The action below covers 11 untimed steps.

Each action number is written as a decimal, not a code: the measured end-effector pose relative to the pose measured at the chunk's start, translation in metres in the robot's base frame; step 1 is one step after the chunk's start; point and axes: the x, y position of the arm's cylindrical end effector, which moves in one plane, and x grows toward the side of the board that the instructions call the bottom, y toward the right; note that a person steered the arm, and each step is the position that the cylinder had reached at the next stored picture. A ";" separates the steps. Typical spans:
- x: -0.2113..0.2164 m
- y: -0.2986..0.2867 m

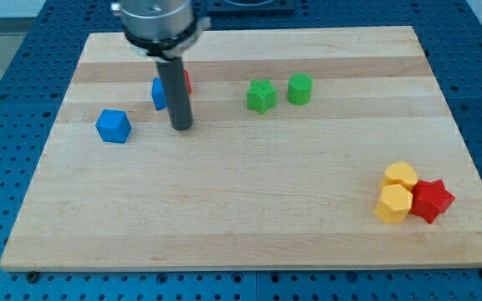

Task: Push the red circle into the green star

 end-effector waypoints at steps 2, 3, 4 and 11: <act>-0.039 -0.049; -0.056 -0.053; -0.070 -0.053; -0.051 0.012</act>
